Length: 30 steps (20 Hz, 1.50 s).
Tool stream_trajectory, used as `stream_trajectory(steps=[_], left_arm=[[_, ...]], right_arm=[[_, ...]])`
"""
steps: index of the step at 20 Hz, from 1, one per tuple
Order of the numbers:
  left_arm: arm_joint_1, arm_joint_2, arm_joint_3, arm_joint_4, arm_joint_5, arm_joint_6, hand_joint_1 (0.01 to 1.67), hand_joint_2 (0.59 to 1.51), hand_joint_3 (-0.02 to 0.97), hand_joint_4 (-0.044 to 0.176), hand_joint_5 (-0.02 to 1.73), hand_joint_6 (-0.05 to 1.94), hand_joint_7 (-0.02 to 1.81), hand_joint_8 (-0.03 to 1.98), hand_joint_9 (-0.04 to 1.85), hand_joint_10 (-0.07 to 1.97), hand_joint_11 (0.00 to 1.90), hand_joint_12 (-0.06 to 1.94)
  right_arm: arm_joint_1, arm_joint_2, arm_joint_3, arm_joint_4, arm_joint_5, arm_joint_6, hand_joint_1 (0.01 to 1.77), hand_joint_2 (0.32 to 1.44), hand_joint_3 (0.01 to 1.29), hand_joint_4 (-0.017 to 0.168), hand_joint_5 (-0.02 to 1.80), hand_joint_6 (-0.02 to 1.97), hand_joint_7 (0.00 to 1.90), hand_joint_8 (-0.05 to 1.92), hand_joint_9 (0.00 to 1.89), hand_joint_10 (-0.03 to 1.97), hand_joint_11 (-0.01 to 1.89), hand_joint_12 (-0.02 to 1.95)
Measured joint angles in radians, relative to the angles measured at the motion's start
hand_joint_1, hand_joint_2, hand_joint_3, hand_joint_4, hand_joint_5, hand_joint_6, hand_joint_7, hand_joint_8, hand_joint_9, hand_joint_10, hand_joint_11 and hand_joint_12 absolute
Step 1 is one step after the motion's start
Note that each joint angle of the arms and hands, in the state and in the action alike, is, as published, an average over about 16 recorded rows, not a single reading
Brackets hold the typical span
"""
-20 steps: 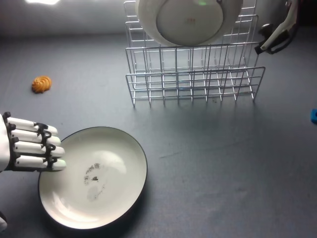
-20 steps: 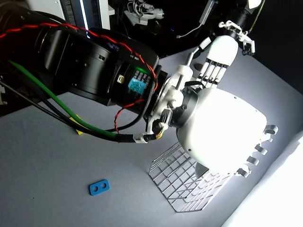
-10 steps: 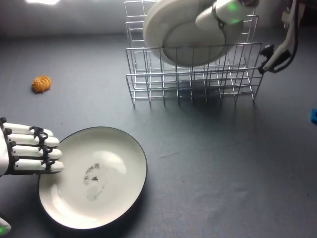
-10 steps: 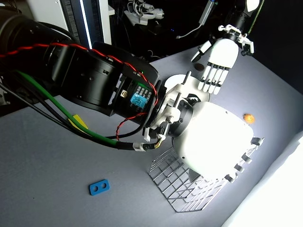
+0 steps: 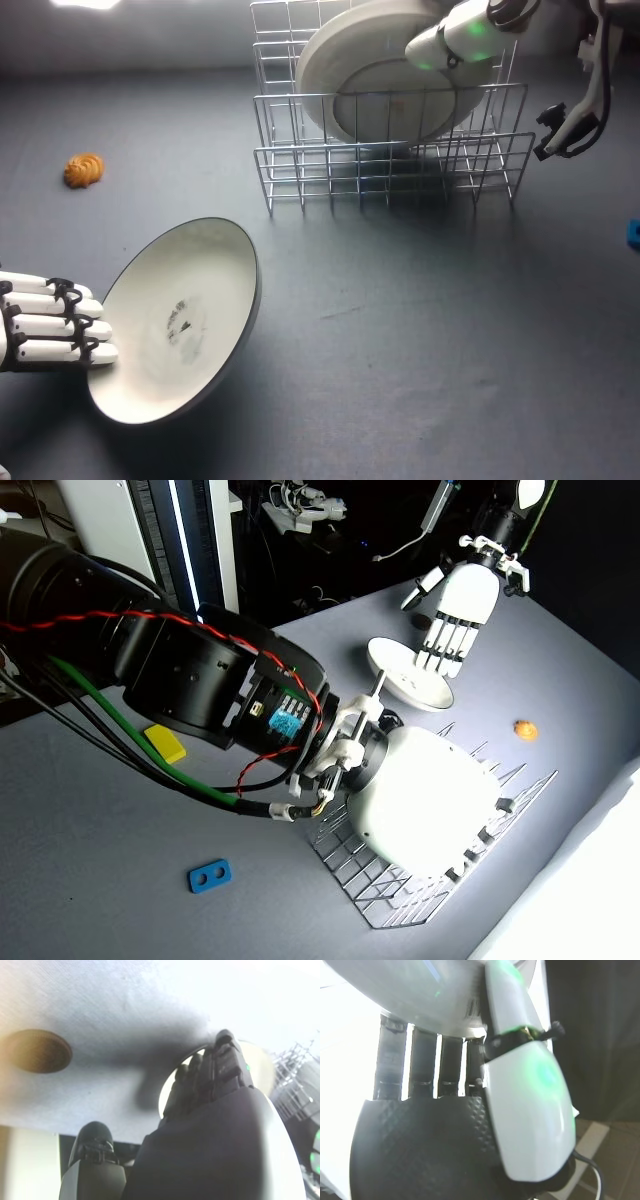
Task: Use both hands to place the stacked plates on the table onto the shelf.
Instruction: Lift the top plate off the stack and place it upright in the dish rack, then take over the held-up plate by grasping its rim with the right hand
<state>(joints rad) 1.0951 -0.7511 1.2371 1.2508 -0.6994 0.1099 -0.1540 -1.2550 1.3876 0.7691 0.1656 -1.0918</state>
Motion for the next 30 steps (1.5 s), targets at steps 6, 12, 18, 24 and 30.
stream_trajectory(steps=[6, 12, 18, 24, 30], left_arm=[[0.017, -0.004, 0.002, -0.016, -0.004, 0.0, 0.02, 1.114, 0.013, -0.003, 0.01, -0.01, -0.01, -0.01, -0.02, -0.03, 0.02, 0.01], [0.019, -0.004, 0.002, -0.022, -0.005, 0.001, 0.02, 1.115, 0.013, -0.002, 0.01, -0.01, -0.01, -0.01, -0.02, -0.03, 0.02, 0.01], [0.019, -0.004, 0.002, -0.023, -0.006, 0.001, 0.02, 1.114, 0.013, -0.002, 0.01, -0.01, -0.01, -0.01, -0.02, -0.03, 0.02, 0.01], [0.019, -0.004, 0.003, -0.023, -0.006, 0.001, 0.02, 1.112, 0.013, -0.002, 0.01, -0.01, -0.01, -0.01, -0.02, -0.03, 0.02, 0.01], [0.018, -0.004, 0.003, -0.022, -0.008, 0.001, 0.02, 1.108, 0.013, -0.002, 0.01, -0.01, -0.01, -0.01, -0.02, -0.03, 0.02, 0.01]], right_arm=[[-0.003, 0.0, 0.006, -0.006, 0.001, 0.003, 1.18, 1.15, 0.01, -0.004, 0.73, 1.12, 0.86, 0.99, 0.9, 0.56, 0.64, 1.28], [0.014, 0.004, 0.006, -0.01, -0.005, 0.007, 1.08, 1.17, 0.01, -0.003, 0.66, 0.85, 0.82, 0.69, 0.83, 0.52, 0.56, 1.28], [0.051, 0.018, -0.015, -0.081, 0.011, 0.011, 0.97, 1.14, 0.01, -0.005, 0.6, 0.44, 0.78, 0.26, 0.76, 0.43, 0.45, 1.26], [0.091, 0.046, -0.093, -0.288, 0.049, 0.011, 0.9, 1.11, 0.01, -0.006, 0.52, 0.18, 0.65, 0.09, 0.62, 0.26, 0.3, 1.2], [0.097, 0.08, -0.24, -0.589, 0.1, -0.006, 0.86, 1.07, 0.01, -0.002, 0.31, 0.07, 0.36, 0.03, 0.34, 0.09, 0.12, 0.77]])
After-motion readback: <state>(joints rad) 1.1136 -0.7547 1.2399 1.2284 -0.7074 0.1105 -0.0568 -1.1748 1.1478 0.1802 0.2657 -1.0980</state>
